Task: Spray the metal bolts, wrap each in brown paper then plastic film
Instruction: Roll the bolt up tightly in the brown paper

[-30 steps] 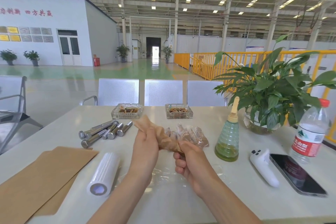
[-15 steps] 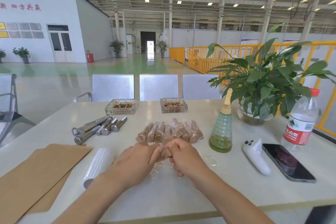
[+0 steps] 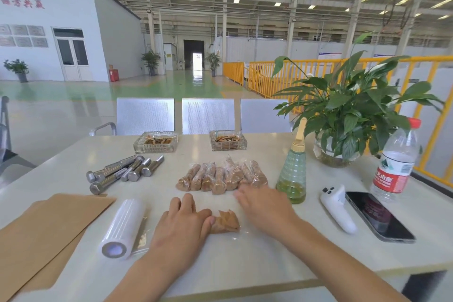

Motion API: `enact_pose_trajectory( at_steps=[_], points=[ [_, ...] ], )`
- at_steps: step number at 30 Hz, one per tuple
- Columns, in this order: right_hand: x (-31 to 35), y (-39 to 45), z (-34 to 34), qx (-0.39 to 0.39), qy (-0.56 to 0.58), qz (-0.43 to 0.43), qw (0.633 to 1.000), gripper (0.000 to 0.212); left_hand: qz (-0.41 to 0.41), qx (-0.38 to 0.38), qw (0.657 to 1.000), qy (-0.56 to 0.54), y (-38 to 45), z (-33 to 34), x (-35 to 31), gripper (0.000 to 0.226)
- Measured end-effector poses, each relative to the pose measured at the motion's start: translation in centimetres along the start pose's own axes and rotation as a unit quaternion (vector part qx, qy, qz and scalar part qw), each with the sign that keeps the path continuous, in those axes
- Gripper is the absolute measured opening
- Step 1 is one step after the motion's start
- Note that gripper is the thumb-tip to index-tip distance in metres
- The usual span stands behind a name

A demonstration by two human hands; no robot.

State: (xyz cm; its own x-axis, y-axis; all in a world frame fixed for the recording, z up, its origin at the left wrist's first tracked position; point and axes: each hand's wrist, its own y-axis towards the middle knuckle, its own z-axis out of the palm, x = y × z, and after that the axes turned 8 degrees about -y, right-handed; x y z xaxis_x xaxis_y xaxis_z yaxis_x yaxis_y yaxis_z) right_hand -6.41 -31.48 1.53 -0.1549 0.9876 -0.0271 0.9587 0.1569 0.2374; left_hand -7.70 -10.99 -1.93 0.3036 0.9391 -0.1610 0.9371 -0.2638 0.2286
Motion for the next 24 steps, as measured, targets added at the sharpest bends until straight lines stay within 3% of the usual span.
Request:
enact_pose_trajectory(
  at_steps=[2,5,9,14,16,19,24],
  points=[
    [-2.5,0.7,-0.8,0.040,-0.005,0.048,0.998,0.030,-0.014,0.014,1.000,0.005,0.1,-0.3,-0.3,0.042],
    [-4.5,0.8,-0.9,0.138,-0.085,0.040,0.986,0.042,-0.026,0.032,0.999,-0.001,0.1,-0.7,-0.6,0.042],
    [-4.9,1.1,-0.7,0.166,-0.104,0.048,0.980,0.035,-0.025,0.016,0.999,-0.032,0.0,-0.4,-0.5,0.038],
    [-4.7,1.5,-1.8,0.188,-0.105,0.072,0.974,0.005,-0.019,-0.071,0.991,-0.108,-0.4,0.0,0.0,0.024],
    [-4.8,1.5,-2.2,0.202,-0.072,0.077,0.974,0.010,-0.014,-0.099,0.985,-0.144,-0.7,0.3,0.3,0.029],
    [-5.2,1.1,-2.8,0.200,0.068,0.110,0.971,0.019,-0.009,-0.113,0.974,-0.195,-0.9,0.2,0.3,0.032],
    [-5.6,0.5,-3.4,0.229,0.161,0.163,0.946,0.010,0.007,-0.099,0.954,-0.281,-1.0,-0.9,1.2,0.022]
  ],
)
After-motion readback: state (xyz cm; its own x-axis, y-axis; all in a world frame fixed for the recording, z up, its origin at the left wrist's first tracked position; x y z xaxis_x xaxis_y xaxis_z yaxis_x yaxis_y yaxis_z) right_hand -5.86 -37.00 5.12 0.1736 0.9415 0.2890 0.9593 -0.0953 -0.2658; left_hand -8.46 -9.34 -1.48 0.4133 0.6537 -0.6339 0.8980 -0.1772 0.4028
